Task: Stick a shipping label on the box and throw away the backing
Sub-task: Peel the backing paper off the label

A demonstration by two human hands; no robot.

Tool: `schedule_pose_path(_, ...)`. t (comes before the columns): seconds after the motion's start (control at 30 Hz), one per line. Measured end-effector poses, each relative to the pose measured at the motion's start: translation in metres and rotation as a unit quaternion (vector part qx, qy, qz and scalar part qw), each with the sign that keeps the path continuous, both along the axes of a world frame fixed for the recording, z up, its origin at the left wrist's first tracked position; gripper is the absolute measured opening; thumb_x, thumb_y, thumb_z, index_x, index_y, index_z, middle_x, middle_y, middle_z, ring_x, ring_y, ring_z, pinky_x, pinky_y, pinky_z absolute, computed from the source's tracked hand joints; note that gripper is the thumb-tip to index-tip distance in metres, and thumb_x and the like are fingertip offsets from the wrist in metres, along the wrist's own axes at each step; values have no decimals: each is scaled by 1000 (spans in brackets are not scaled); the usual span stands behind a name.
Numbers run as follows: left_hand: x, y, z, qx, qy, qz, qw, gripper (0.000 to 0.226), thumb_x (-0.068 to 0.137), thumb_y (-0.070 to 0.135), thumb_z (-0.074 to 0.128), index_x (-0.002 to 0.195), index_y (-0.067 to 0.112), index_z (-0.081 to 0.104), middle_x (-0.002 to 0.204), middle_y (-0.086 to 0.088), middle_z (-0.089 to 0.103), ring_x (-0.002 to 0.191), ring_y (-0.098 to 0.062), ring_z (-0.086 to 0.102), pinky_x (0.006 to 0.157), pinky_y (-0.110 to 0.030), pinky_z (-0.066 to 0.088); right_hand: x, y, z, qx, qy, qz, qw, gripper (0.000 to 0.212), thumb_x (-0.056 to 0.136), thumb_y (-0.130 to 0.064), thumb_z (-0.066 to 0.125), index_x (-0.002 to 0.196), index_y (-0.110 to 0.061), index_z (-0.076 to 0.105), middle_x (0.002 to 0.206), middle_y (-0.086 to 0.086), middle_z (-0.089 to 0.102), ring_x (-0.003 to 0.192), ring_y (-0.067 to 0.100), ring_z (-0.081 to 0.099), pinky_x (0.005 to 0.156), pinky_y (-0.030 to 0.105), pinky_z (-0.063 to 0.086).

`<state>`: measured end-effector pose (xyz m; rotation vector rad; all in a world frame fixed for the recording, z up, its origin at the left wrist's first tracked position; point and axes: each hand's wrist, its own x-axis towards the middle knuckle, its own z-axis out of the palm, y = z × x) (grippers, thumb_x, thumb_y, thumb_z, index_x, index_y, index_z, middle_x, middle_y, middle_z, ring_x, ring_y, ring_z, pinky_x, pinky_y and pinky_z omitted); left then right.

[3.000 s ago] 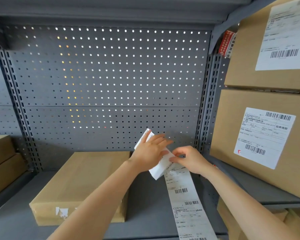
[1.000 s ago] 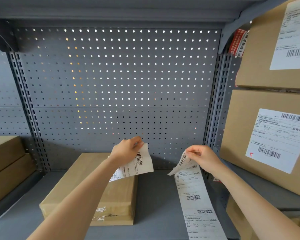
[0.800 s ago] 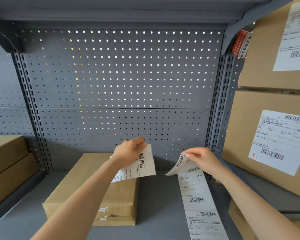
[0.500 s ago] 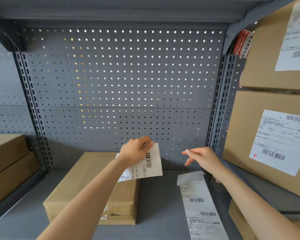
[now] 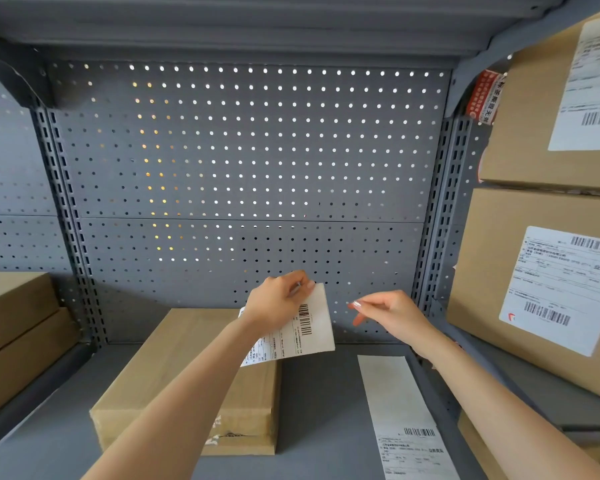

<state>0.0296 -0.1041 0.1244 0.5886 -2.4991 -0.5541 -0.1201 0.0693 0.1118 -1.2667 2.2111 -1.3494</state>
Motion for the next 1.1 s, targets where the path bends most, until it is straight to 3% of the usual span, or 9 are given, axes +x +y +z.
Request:
schedule_pose_path(0.1, 6, -7, 6, 1, 16, 0, 1000, 26, 96, 49, 33, 84, 31, 49, 80, 7, 67, 65, -18, 68, 62, -33, 56, 10, -15, 12, -3, -7, 17, 1000, 19, 91, -32, 59, 91, -23, 76, 84, -8, 76, 96, -2, 62, 83, 20, 39)
schedule_pose_path(0.2, 15, -20, 13, -3, 39, 16, 999, 30, 95, 49, 35, 75, 30, 45, 71, 7, 63, 66, -18, 64, 62, -31, 50, 24, -35, 24, -8, -2, 33, 999, 18, 90, -30, 61, 91, -20, 76, 85, -8, 76, 94, -2, 63, 80, 16, 40)
schedule_pose_path(0.37, 36, -45, 27, -14, 72, 31, 997, 28, 96, 46, 36, 76, 28, 45, 61, 10, 54, 61, -15, 58, 53, -24, 39, 50, -70, 41, -10, 6, 54, 998, 16, 89, -30, 62, 88, -20, 75, 87, -7, 76, 92, -2, 65, 75, 15, 39)
schedule_pose_path(0.53, 64, -76, 36, -19, 92, 44, 995, 27, 96, 46, 37, 77, 29, 47, 63, 10, 56, 61, -13, 57, 57, -25, 42, 80, -106, 54, -15, 14, 68, 997, 17, 89, -28, 62, 91, -18, 75, 89, -7, 76, 88, -5, 65, 71, 11, 38)
schedule_pose_path(0.7, 89, -108, 41, -8, 109, 57, 992, 27, 95, 46, 39, 75, 28, 46, 59, 6, 54, 57, -11, 50, 58, -27, 39, 110, -137, 63, -22, 19, 75, 997, 14, 89, -27, 62, 87, -22, 74, 85, -10, 76, 84, -5, 66, 79, 16, 42)
schedule_pose_path(0.83, 107, -130, 43, -5, 128, 65, 990, 27, 95, 47, 38, 78, 27, 48, 69, 4, 64, 63, -16, 58, 63, -31, 45, 131, -157, 68, -24, 20, 80, 996, 13, 89, -26, 62, 85, -24, 74, 84, -11, 76, 85, -3, 67, 84, 21, 46)
schedule_pose_path(0.93, 118, -144, 40, -3, 142, 75, 987, 28, 95, 49, 36, 81, 28, 49, 75, 4, 68, 66, -17, 62, 63, -32, 48, 145, -169, 69, -21, 18, 76, 997, 11, 89, -24, 63, 88, -22, 74, 85, -11, 75, 87, -1, 68, 82, 21, 46)
schedule_pose_path(1.1, 133, -162, 35, 15, 162, 91, 983, 28, 96, 47, 36, 81, 25, 48, 67, 6, 61, 61, -15, 55, 57, -29, 41, 162, -182, 68, -18, 11, 79, 997, 11, 88, -20, 64, 88, -18, 74, 83, -10, 75, 78, -7, 67, 76, 16, 43)
